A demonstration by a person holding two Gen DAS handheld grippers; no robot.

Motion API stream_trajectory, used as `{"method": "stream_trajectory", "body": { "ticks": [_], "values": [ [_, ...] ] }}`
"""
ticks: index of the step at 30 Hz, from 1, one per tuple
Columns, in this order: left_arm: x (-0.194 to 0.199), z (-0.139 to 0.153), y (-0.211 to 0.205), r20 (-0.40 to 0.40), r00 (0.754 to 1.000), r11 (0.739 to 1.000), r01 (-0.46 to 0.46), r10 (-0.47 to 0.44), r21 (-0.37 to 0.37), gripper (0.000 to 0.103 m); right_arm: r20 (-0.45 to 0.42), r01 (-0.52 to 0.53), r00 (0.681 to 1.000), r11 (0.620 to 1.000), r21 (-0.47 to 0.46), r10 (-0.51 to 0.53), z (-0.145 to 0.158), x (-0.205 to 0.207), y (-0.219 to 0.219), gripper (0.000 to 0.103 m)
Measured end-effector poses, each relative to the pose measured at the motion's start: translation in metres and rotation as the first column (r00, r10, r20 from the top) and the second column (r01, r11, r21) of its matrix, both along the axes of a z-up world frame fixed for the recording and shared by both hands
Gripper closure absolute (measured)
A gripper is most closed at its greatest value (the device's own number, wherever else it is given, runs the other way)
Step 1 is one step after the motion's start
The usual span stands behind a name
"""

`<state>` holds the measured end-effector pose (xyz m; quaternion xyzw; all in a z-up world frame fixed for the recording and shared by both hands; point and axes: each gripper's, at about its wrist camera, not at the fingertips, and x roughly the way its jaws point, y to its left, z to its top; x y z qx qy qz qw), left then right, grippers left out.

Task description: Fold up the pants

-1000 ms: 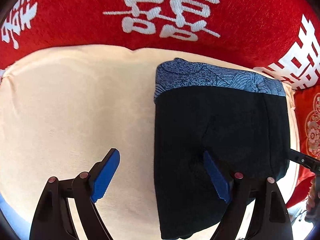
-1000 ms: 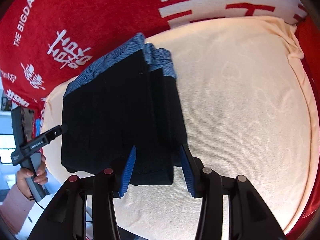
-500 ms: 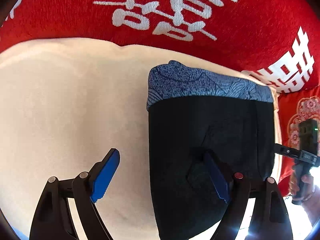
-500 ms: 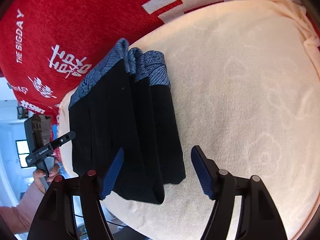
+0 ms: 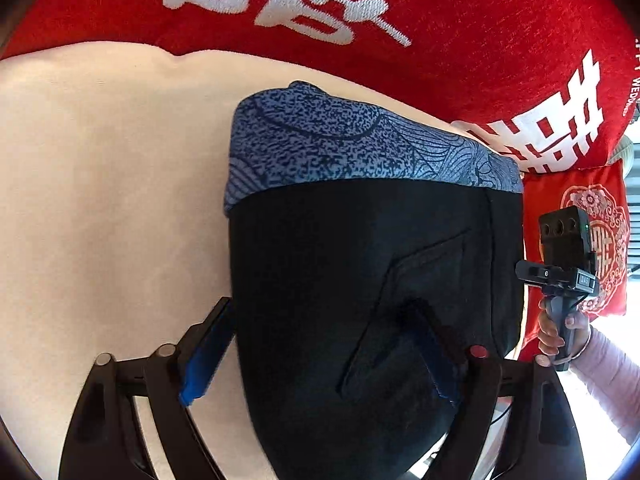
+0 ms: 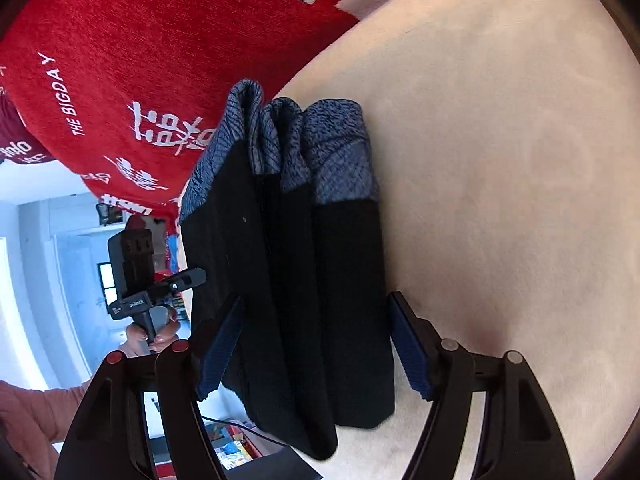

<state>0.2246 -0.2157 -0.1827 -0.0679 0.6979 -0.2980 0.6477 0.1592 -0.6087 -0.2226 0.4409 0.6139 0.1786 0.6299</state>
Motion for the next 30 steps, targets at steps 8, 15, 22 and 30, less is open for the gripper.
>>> {"method": "stream_trajectory", "body": {
  "ticks": [8,15,22,30],
  "values": [
    [-0.004,-0.003,-0.007,0.047,0.997,0.998,-0.059,0.057,0.023,0.006,-0.027,0.050,0.998,0.998,0.031,-0.050,-0.006,0.004,0.001,0.026],
    [-0.015,0.021,-0.014,0.144,0.988,0.999,-0.052,0.052,0.000,0.037,-0.032,0.060,0.998,0.998,-0.007,-0.060,0.002,0.001,0.001,0.052],
    [-0.031,0.057,-0.011,0.191,0.980,0.998,-0.056,0.051,0.020,0.043,-0.013,0.099,0.995,0.993,0.067,-0.098,0.027,-0.007,0.003,0.061],
    [-0.088,0.095,0.022,0.209,0.975,0.994,-0.089,0.073,0.066,0.043,-0.010,0.045,0.999,0.993,0.113,-0.044,0.062,-0.039,0.037,0.061]
  ]
}}
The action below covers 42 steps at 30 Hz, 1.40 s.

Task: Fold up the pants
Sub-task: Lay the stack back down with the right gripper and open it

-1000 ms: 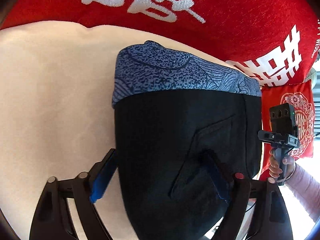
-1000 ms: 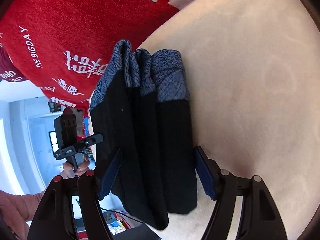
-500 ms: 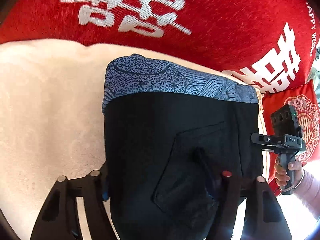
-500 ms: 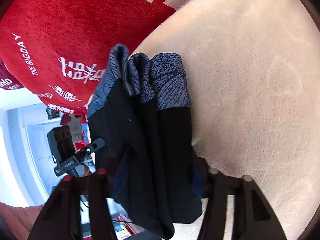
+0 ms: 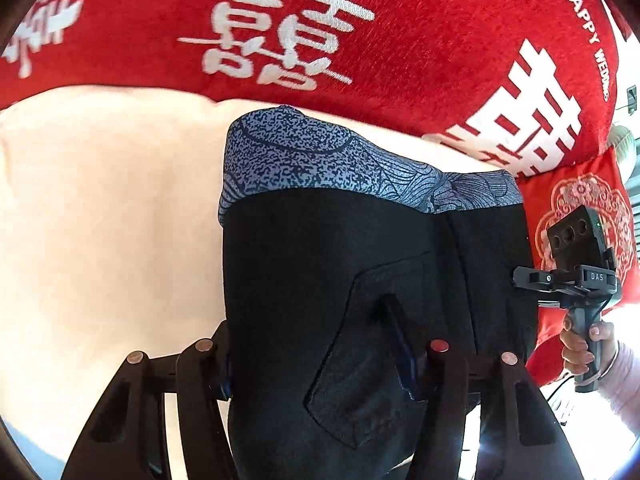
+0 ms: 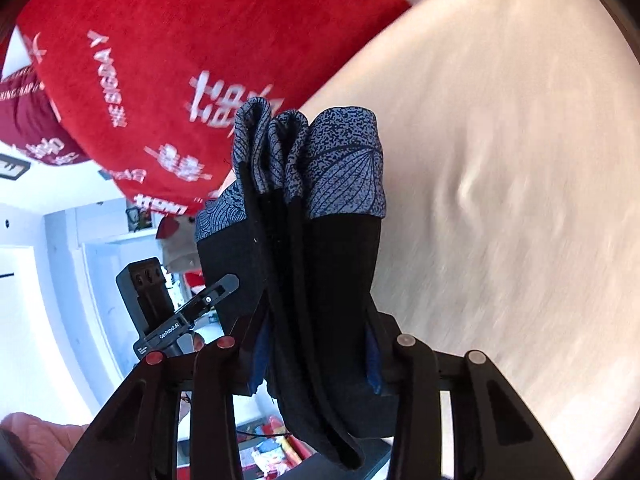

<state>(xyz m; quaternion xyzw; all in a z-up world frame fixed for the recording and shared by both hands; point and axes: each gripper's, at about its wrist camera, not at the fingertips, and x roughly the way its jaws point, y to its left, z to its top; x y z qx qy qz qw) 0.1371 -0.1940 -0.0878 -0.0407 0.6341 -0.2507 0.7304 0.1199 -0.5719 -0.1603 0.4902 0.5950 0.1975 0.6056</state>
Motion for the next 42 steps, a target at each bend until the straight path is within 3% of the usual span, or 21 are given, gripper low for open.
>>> {"method": "stream_trajectory", "body": {
  "ticks": [5,9,10,16,18,21,24,27,29,30,31,32,34,36,37,38,42],
  "values": [
    [-0.029,-0.005,0.031,-0.024,1.000,1.000,-0.013,0.013,0.026,0.043,-0.014,-0.003,1.000,1.000,0.013,0.003,0.004,-0.036,0.029,0.061],
    [-0.036,-0.036,0.048,-0.051,0.999,0.996,0.011,-0.006,0.089,0.042,-0.029,0.037,0.999,0.999,0.003,-0.037,-0.012,-0.059,0.053,0.061],
    [-0.038,-0.045,0.052,-0.048,0.999,0.993,0.012,-0.006,0.113,0.037,-0.038,0.039,0.999,0.999,-0.004,-0.039,-0.018,-0.065,0.053,0.061],
    [-0.043,-0.056,0.056,0.030,0.999,0.990,0.024,-0.028,0.140,0.021,-0.037,0.055,0.997,0.988,-0.146,-0.061,-0.033,-0.079,0.067,0.050],
    [-0.045,-0.055,0.052,0.050,0.998,0.988,0.035,-0.044,0.152,0.021,-0.051,0.052,0.997,0.978,-0.203,-0.064,-0.034,-0.078,0.069,0.043],
    [-0.045,-0.042,0.051,0.094,0.995,0.980,0.006,-0.025,0.199,0.021,-0.060,0.045,0.996,0.948,-0.314,-0.067,-0.020,-0.077,0.072,0.040],
    [-0.039,-0.015,0.059,0.187,0.982,0.976,-0.062,0.022,0.209,0.021,-0.026,0.031,0.998,0.871,-0.490,-0.051,0.014,-0.077,0.076,0.040],
    [-0.028,-0.001,0.060,0.217,0.975,0.976,-0.090,0.046,0.198,0.021,0.048,0.092,0.996,0.857,-0.507,-0.078,0.039,-0.072,0.070,0.041],
    [-0.019,-0.006,0.052,0.214,0.976,0.971,-0.091,0.044,0.219,0.021,0.072,0.107,0.994,0.864,-0.492,-0.082,0.044,-0.057,0.069,0.046],
    [-0.014,-0.015,0.047,0.199,0.979,0.965,-0.087,0.037,0.246,0.021,0.073,0.098,0.995,0.863,-0.496,-0.071,0.043,-0.047,0.070,0.057],
    [-0.011,-0.024,0.043,0.185,0.982,0.957,-0.088,0.037,0.276,0.021,0.068,0.085,0.996,0.861,-0.502,-0.059,0.042,-0.041,0.071,0.085],
    [-0.008,-0.034,0.038,0.172,0.984,0.950,-0.097,0.046,0.298,0.021,0.049,0.048,0.998,0.856,-0.515,-0.027,0.038,-0.031,0.074,0.096],
    [-0.005,-0.049,0.038,0.164,0.984,0.949,-0.118,0.072,0.291,0.021,0.015,-0.034,0.999,0.820,-0.571,0.052,0.030,-0.019,0.081,0.096],
    [-0.007,-0.054,0.037,0.189,0.979,0.949,-0.135,0.082,0.287,0.020,0.007,-0.063,0.997,0.807,-0.587,0.083,0.023,-0.015,0.089,0.096],
    [-0.008,-0.053,0.034,0.209,0.975,0.943,-0.139,0.077,0.302,0.015,0.005,-0.068,0.996,0.807,-0.587,0.088,0.019,-0.014,0.089,0.096],
    [-0.009,-0.053,0.030,0.226,0.972,0.936,-0.139,0.066,0.324,0.002,0.007,-0.068,0.996,0.807,-0.586,0.089,0.018,-0.013,0.090,0.095],
    [-0.007,-0.055,0.026,0.239,0.971,0.923,-0.120,0.032,0.365,0.000,0.023,-0.054,0.996,0.820,-0.569,0.081,0.016,-0.016,0.087,0.095]
  ]
}}
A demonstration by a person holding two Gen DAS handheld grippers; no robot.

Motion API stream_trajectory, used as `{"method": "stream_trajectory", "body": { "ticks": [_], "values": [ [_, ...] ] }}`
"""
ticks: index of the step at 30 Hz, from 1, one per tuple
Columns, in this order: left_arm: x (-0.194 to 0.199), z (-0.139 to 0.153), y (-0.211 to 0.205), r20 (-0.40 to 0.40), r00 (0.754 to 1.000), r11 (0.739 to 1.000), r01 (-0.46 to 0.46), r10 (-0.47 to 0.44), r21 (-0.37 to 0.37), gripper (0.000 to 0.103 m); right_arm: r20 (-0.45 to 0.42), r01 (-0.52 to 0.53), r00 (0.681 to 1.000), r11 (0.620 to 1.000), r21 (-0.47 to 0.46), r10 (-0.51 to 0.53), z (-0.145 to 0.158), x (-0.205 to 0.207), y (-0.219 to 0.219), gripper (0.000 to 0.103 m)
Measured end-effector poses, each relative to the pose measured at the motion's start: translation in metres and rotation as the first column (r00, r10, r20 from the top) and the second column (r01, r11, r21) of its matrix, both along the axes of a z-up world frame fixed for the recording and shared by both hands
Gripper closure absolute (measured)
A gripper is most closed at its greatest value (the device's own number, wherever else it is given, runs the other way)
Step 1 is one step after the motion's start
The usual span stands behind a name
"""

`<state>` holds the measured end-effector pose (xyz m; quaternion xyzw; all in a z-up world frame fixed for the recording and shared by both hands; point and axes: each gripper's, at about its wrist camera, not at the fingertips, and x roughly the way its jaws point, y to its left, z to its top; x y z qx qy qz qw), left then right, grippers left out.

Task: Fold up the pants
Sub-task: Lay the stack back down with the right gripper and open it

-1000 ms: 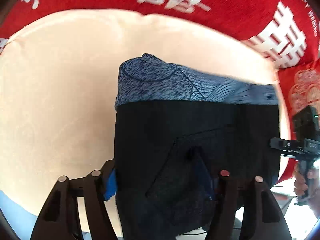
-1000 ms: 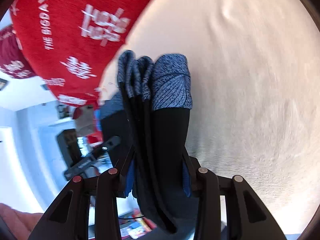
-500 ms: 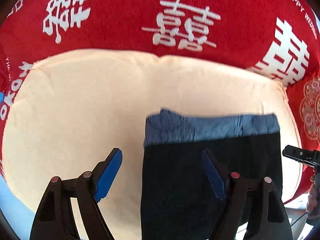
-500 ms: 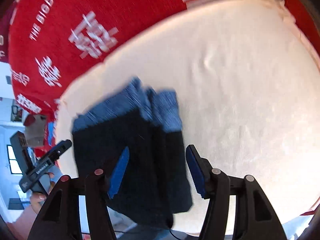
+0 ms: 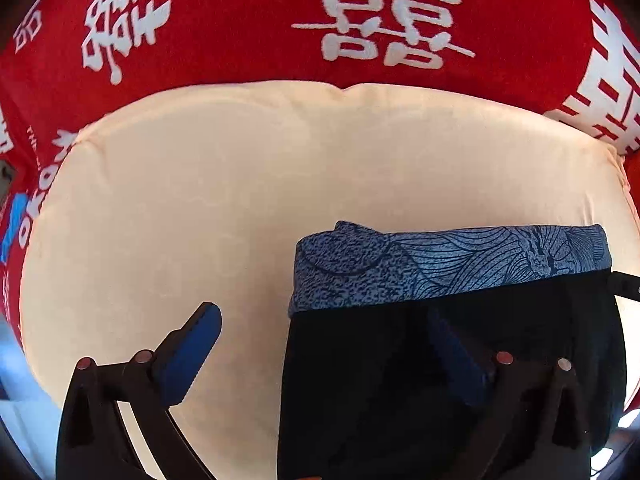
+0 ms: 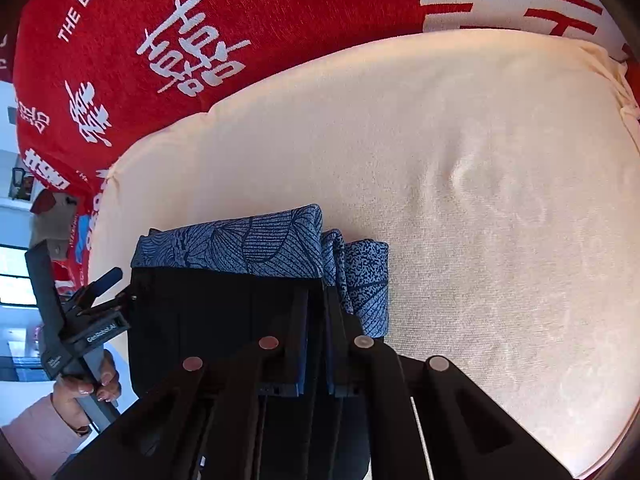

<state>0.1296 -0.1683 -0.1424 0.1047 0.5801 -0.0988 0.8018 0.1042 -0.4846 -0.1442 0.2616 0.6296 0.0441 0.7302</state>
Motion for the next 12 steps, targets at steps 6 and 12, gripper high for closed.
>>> {"method": "stream_trajectory", "body": {
  "ticks": [6,12],
  "values": [
    [0.006,-0.003,0.009,-0.032,0.999,0.997,-0.045,0.043,-0.060,0.000,0.013,-0.027,1.000,0.999,-0.039,0.028,0.004,-0.002,0.006,0.094],
    [0.002,0.003,0.009,-0.012,0.997,0.995,-0.075,0.074,-0.068,0.000,-0.014,0.025,1.000,1.000,0.001,-0.025,0.005,-0.009,0.002,0.089]
  ]
}}
